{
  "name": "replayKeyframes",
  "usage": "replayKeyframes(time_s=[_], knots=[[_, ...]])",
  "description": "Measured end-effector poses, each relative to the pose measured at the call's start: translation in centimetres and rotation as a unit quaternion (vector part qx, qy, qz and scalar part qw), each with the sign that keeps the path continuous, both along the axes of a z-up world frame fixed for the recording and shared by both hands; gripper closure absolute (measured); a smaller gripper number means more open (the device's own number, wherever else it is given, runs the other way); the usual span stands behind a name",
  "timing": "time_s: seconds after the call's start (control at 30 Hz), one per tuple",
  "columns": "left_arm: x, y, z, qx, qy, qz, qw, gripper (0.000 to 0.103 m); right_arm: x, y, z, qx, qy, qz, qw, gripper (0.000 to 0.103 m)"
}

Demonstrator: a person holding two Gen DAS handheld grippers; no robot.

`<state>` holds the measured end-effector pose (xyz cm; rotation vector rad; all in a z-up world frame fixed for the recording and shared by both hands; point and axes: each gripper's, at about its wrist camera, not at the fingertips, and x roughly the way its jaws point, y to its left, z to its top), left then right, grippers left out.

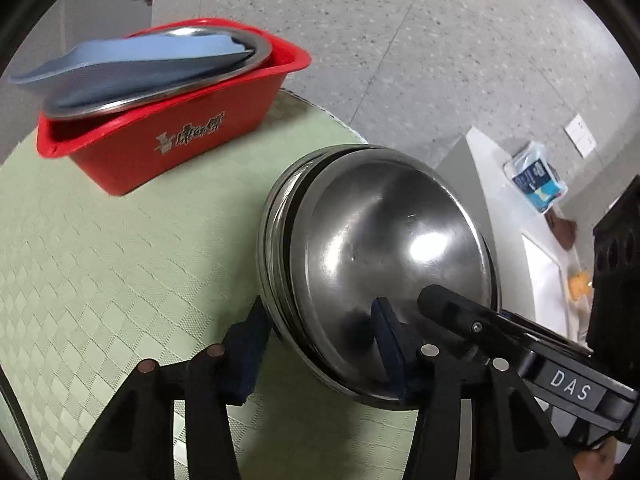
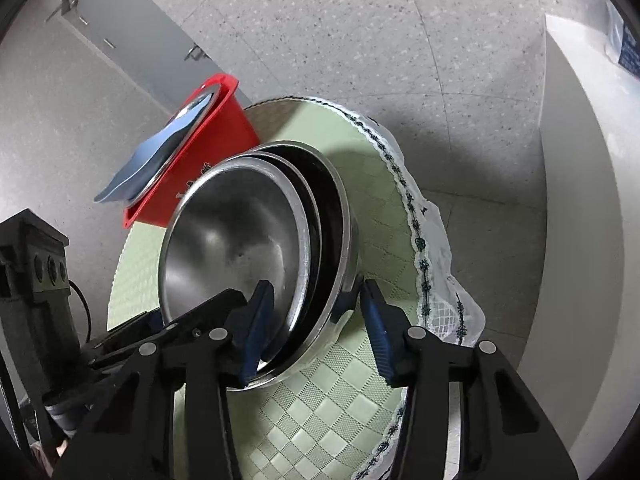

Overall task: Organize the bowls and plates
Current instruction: 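Lift the bowl stack with both grippers and lower it into the red basin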

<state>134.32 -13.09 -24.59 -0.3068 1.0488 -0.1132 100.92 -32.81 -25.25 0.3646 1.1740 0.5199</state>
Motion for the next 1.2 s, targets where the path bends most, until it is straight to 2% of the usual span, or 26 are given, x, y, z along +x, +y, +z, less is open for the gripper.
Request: replayKeyframes(time_s=[0.33, 0.43, 0.63, 0.73, 0.9, 1.1, 1.2], knots=[[-0.6, 1.0, 0.7, 0.0, -0.011, -0.014, 0.9998, 0.058, -0.7, 0.3, 0.5, -0.012, -0.007, -0.005, 1.0, 0.061], [-1.5, 0.8, 2.0, 0.005, -0.03, -0.017, 0.9994, 0.058, -0.9, 0.6, 1.6, -0.012, -0.02, -0.006, 1.0, 0.061], [-2.0, 3.0, 6.2, -0.001, -0.078, -0.02, 0.9968, 0.058, -0.1, 1.9, 5.6, -0.008, -0.062, -0.001, 0.998, 0.061], [-1.7, 4.9, 8.1, -0.008, -0.095, -0.011, 0.9954, 0.058, 1.3, 3.3, 7.7, -0.004, -0.08, 0.006, 0.997, 0.061], [-1.0, 8.2, 11.1, 0.007, -0.117, 0.006, 0.9931, 0.058, 3.9, 7.0, 11.0, -0.005, -0.113, 0.029, 0.993, 0.061], [-0.3, 13.2, 13.0, 0.004, -0.128, 0.036, 0.9912, 0.058, 7.5, 11.5, 12.0, 0.013, -0.111, 0.062, 0.992, 0.061], [0.6, 15.3, 12.8, 0.006, -0.114, 0.041, 0.9926, 0.059, 9.3, 13.9, 11.6, 0.014, -0.1, 0.08, 0.992, 0.061]])
